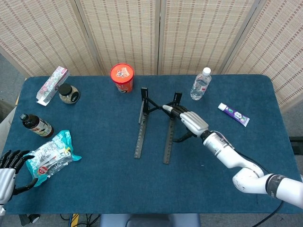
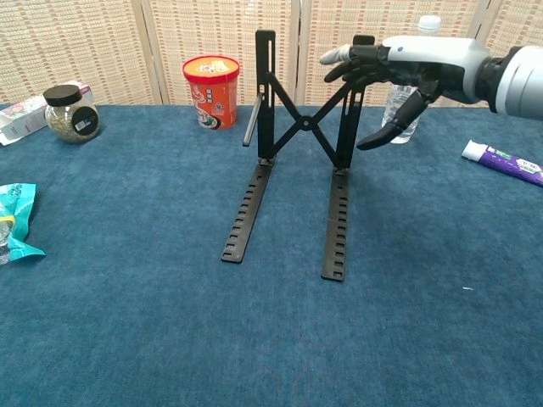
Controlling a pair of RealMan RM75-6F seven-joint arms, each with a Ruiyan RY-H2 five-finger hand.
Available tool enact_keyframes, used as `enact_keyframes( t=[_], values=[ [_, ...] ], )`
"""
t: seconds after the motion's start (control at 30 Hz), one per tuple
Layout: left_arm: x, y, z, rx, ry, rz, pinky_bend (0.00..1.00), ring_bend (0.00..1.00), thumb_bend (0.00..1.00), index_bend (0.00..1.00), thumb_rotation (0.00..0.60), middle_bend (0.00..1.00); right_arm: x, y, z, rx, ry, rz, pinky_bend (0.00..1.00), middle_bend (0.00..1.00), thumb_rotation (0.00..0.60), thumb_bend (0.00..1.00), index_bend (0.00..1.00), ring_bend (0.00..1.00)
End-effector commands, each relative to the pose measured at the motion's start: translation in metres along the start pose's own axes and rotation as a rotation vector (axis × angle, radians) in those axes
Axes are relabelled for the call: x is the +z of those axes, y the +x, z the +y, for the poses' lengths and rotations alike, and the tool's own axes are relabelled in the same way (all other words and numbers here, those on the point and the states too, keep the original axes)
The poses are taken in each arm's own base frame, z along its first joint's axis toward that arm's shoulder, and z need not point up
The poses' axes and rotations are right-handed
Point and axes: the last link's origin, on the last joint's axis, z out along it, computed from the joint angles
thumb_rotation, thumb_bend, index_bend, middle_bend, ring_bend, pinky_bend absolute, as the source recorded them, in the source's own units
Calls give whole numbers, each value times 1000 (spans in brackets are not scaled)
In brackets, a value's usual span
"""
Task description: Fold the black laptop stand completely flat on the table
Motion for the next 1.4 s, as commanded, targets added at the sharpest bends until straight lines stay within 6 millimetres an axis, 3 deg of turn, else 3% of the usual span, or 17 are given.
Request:
enact_keyframes(
  t=[0.03, 0.57, 1.4],
  values=[
    [0, 0, 0, 0, -1, -1, 20, 98, 161, 247, 600, 165, -7, -4, 7, -11, -12, -22, 16, 134, 600, 0, 0, 0],
    [-6, 2, -4, 3, 24, 5, 18, 99, 161, 248, 600, 165, 16, -30, 21, -44, -31, -100, 16, 134, 600, 0, 0, 0],
    [-7, 3, -6, 6, 35, 11, 18, 99, 161, 248, 600, 165, 32, -36, 36, -47, -67, -96, 16, 134, 600, 0, 0, 0]
  ],
)
